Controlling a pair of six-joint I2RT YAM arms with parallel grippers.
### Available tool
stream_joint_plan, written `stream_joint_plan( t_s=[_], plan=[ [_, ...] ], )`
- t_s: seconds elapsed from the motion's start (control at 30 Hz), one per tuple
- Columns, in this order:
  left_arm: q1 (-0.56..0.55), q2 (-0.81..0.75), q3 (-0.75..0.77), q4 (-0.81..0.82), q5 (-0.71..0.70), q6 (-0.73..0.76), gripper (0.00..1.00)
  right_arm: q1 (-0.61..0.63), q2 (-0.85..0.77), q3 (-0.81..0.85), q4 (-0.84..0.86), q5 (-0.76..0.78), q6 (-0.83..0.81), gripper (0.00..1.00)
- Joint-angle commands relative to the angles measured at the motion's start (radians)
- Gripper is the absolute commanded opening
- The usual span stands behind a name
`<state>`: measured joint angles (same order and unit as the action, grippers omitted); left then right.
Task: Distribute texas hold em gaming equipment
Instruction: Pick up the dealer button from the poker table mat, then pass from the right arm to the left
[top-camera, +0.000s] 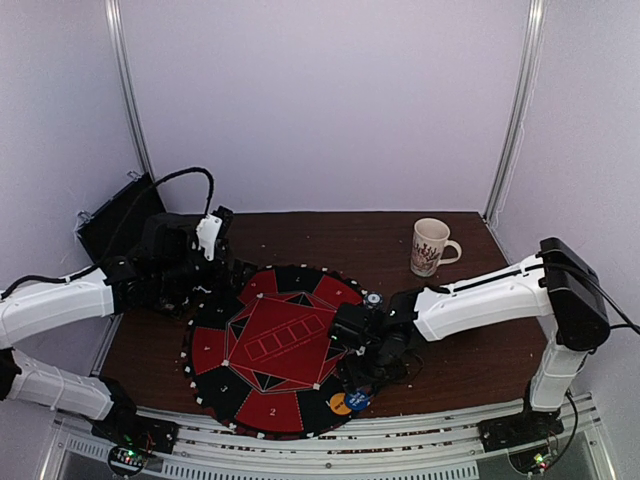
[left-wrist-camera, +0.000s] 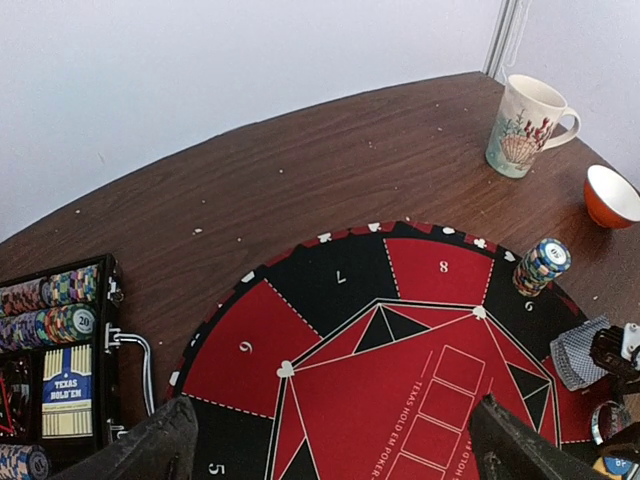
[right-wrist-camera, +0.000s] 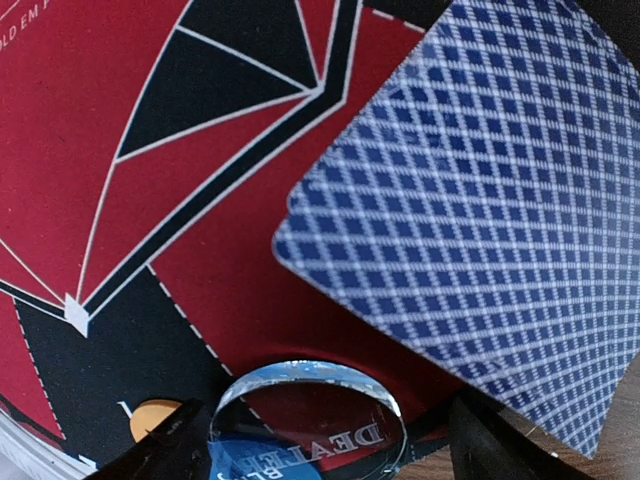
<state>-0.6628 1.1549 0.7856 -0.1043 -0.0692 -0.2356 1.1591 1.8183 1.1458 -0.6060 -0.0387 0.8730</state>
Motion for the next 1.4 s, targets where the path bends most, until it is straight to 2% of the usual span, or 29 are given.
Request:
stream_joint_plan(
  t_s=[0.0,0.23,0.37,0.57,0.77,0.87,0.97,1.07,1.23,1.37],
  plan=[
    [0.005,0.034,0.034,0.045,0.021,-0.002,0.98,-0.016,0.023,-0.036,0.066,-0.056,0.018,0.79],
    [0.005,0.041,0.041,0.045,0.019,0.008,0.98,-0.012,0.048,-0.03,0.055,-0.083,0.013,0.59],
    [0.005,0.036,0.041,0.048,0.017,0.012,0.98,-0.002,0.053,0.002,0.005,-0.08,0.002,0.55],
    [0.006,0.033,0.043,0.051,0.021,0.021,0.98,0.013,0.05,0.053,-0.06,-0.059,-0.009,0.39],
    [0.006,0.025,0.053,0.062,0.051,0.027,0.98,0.035,-0.005,0.144,-0.088,-0.007,-0.071,0.36],
    [0.006,0.027,0.078,0.056,0.115,0.024,0.98,0.043,-0.039,0.233,-0.118,0.056,-0.127,0.35],
    [0.01,0.042,0.127,0.037,0.262,0.013,0.98,0.066,-0.071,0.324,-0.116,0.178,-0.239,0.35],
    [0.033,0.062,0.181,0.034,0.483,-0.024,0.93,0.093,-0.12,0.353,-0.061,0.387,-0.405,0.32],
    [0.06,0.084,0.22,0.117,0.771,-0.133,0.76,0.108,-0.239,0.225,0.293,0.629,-0.748,0.32],
    [0.061,0.102,0.23,0.151,0.817,-0.183,0.65,0.108,-0.265,0.154,0.546,0.727,-1.029,0.33]
  ],
)
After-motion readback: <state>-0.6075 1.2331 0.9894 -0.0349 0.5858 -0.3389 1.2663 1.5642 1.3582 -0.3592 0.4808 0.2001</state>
